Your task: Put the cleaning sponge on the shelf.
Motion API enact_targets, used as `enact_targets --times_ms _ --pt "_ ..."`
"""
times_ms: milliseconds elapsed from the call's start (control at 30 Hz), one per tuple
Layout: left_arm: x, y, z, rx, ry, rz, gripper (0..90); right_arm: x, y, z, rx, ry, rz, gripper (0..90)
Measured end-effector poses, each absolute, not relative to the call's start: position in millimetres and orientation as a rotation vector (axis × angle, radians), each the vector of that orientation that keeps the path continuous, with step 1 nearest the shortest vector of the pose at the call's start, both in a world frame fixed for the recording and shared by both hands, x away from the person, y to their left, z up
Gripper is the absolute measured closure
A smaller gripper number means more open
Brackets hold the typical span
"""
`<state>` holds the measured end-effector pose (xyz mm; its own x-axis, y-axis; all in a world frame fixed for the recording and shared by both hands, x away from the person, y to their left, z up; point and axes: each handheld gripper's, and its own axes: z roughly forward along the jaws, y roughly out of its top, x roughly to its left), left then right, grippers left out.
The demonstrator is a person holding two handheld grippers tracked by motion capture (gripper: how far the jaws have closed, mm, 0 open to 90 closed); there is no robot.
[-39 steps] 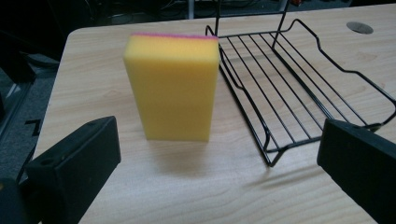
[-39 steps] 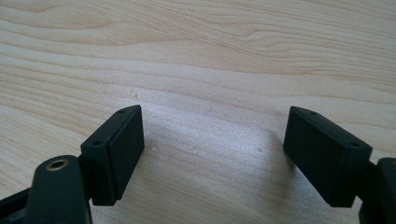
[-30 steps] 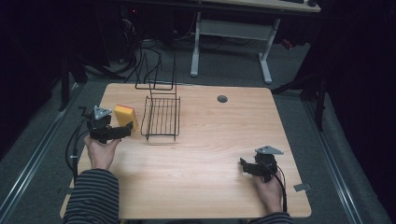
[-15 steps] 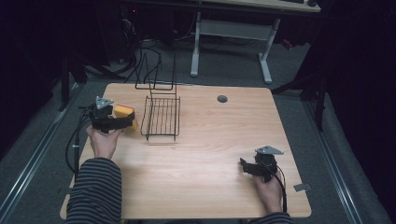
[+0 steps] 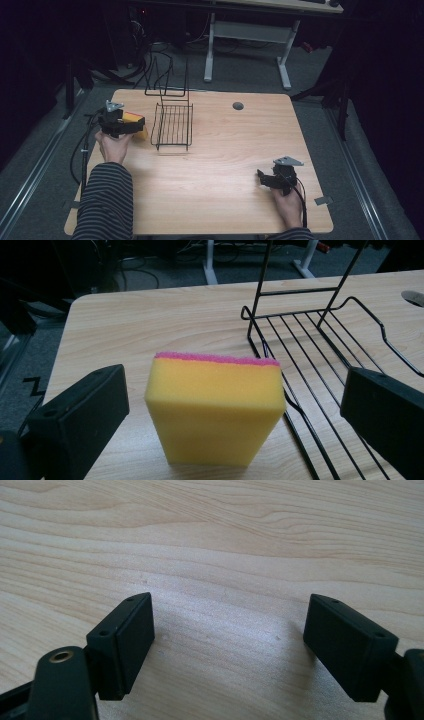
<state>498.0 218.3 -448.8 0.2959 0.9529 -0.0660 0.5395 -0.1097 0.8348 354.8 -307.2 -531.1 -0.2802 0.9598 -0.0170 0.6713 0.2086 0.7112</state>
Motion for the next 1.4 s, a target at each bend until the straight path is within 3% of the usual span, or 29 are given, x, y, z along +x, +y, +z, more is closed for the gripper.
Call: enact_targets --times_ms 1400 --pt "517.0 214.5 -497.7 1.813 1.39 0.652 0.4 353.3 -306.8 -531.2 1.512 2.025 0.832 20.6"
